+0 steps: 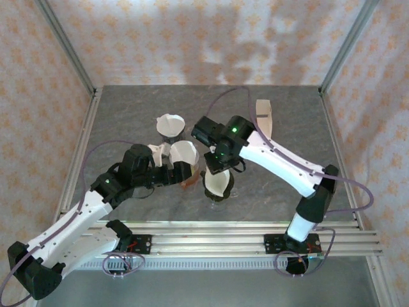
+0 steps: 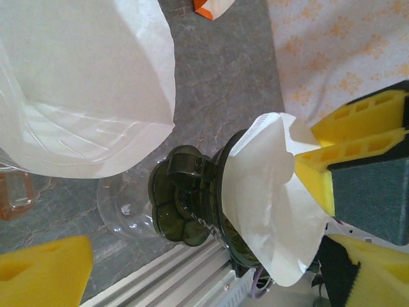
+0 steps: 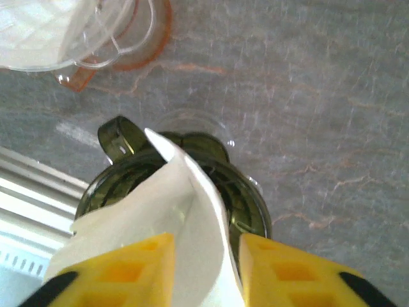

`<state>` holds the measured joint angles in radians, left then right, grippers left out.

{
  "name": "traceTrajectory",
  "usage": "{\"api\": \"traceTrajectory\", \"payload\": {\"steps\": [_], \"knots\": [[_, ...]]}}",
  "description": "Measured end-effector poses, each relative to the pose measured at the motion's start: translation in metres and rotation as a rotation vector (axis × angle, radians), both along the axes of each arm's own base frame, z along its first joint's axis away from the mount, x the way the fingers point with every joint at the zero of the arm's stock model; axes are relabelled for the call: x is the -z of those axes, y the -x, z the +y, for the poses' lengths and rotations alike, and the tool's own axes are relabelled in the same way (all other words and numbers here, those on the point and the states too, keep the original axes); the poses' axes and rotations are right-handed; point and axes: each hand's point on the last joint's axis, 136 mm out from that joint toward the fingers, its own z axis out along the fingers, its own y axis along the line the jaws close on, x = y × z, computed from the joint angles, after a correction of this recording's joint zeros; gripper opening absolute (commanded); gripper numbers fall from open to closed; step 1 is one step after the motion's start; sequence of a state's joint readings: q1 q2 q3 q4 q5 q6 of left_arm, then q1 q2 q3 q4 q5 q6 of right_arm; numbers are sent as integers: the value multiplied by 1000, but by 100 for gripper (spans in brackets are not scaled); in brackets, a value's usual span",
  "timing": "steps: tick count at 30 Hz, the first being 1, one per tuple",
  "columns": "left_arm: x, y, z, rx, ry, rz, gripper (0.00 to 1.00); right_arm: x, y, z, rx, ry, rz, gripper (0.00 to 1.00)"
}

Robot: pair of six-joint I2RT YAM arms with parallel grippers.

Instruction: Place the coffee filter in the dripper

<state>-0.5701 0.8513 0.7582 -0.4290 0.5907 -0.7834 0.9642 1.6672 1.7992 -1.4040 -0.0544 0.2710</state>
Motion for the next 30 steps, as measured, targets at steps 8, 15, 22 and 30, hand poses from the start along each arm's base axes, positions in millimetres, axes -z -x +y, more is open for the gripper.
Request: {"api": "traceTrajectory", "payload": {"steps": [8, 15, 22, 30], "knots": [[0, -2, -3, 7, 14, -15, 95, -25, 2, -20, 114, -203, -164, 56], [10, 0, -4, 10, 4, -9, 95, -8, 7, -38, 298, -311, -195, 54], [14, -2, -2, -6, -8, -10, 95, 3, 12, -41, 399, -364, -165, 48], [21, -2, -2, -8, -8, -6, 95, 20, 20, -41, 434, -379, -113, 35]]}}
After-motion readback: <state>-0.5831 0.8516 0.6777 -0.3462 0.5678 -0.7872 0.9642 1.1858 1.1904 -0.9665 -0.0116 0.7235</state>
